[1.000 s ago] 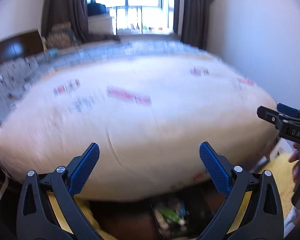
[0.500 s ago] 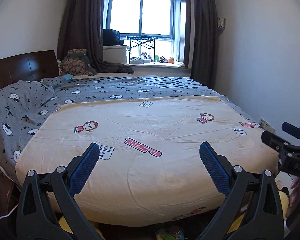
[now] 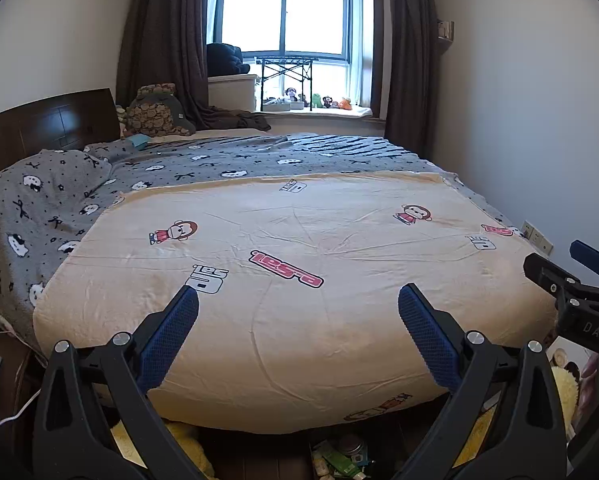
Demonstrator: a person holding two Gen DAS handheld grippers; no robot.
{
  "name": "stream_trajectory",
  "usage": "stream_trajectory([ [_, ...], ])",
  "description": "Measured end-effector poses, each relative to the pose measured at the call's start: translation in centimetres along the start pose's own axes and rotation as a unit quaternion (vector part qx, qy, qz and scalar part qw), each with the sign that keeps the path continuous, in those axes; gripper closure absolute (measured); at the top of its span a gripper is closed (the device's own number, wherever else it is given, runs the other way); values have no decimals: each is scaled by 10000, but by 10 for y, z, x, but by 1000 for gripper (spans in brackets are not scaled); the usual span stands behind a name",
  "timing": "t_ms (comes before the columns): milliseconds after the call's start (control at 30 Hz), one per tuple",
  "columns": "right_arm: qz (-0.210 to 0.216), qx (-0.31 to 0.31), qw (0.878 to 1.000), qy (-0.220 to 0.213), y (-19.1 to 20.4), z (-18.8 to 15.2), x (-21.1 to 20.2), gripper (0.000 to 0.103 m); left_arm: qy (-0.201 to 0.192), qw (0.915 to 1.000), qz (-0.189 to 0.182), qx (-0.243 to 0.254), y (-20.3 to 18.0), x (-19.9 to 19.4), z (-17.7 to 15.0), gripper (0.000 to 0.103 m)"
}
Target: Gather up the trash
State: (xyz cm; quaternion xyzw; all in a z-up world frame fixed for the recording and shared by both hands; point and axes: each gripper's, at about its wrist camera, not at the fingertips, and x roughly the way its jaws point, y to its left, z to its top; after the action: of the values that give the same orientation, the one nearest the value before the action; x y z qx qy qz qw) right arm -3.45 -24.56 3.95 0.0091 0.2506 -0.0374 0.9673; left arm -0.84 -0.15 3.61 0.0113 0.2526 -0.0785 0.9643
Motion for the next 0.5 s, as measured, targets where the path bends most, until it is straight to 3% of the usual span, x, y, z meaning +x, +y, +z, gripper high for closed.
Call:
stream_trajectory([
  [500, 32, 0, 10000, 62, 3, -6, 6, 4, -54, 10000, 6, -26, 2, -1, -3, 8],
])
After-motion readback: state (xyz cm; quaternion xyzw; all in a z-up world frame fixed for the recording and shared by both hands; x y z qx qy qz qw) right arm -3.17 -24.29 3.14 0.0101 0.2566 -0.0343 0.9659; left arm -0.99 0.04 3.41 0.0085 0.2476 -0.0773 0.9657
